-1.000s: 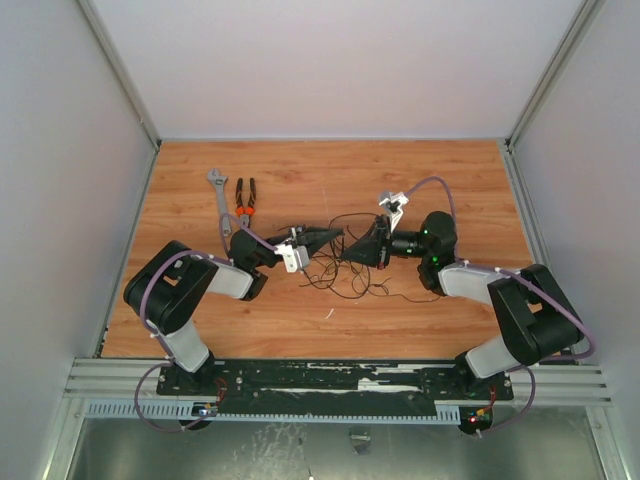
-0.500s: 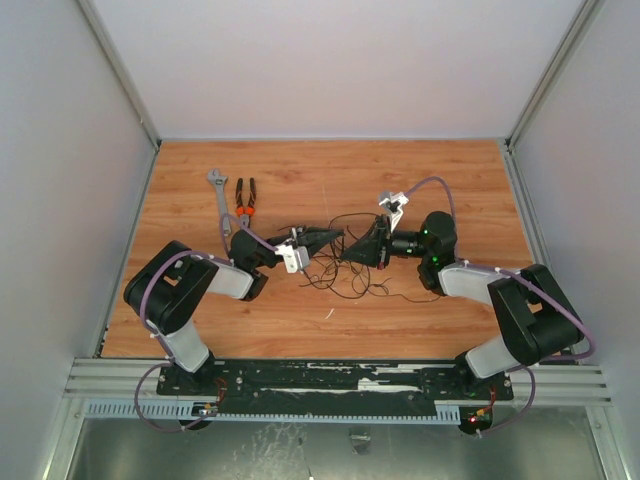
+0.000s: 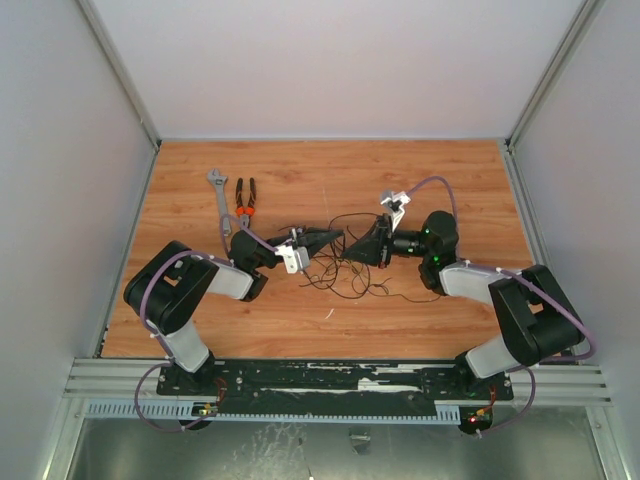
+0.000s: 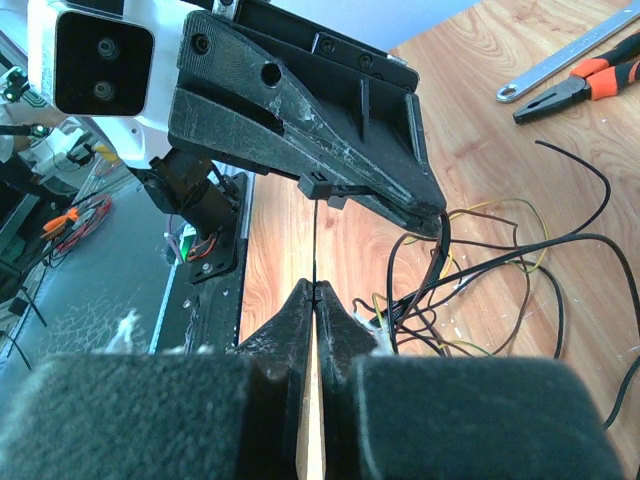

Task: Zip-tie the wires
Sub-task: Tie the cable at the center of the board.

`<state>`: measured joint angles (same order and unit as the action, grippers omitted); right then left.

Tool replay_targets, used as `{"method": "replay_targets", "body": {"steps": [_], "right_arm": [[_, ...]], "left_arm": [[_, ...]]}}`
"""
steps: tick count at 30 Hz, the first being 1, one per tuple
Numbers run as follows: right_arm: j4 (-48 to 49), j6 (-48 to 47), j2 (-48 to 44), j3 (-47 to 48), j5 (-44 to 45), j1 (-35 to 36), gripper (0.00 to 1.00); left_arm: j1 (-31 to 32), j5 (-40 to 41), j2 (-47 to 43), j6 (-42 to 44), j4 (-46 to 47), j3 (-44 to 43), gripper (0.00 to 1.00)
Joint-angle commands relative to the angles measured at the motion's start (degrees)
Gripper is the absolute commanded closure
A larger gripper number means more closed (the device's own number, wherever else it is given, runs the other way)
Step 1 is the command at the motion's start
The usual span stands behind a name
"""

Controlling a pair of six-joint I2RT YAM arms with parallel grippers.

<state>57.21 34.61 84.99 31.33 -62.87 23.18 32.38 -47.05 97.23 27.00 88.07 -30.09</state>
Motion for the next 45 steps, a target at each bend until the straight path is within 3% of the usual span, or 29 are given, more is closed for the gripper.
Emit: {"method": "replay_targets", "body": {"steps": [1, 39, 45], "right_arm": [[0.14, -0.40, -1.74, 1.38, -1.24, -0.64, 1.00], [5.19, 5.10, 1.10, 1.43, -1.88, -1.03, 1.00], [-1.19, 2.60, 0.26, 2.71, -1.98, -1.04, 1.00]], "left_arm": [[0.32, 0.73, -0.93, 1.30, 18.62, 0.40, 1.00], [0.98, 0.84, -1.31, 2.41, 18.62, 1.90, 1.00], [1.17, 0.99, -2.11, 2.87, 18.58, 2.29, 1.00]]}}
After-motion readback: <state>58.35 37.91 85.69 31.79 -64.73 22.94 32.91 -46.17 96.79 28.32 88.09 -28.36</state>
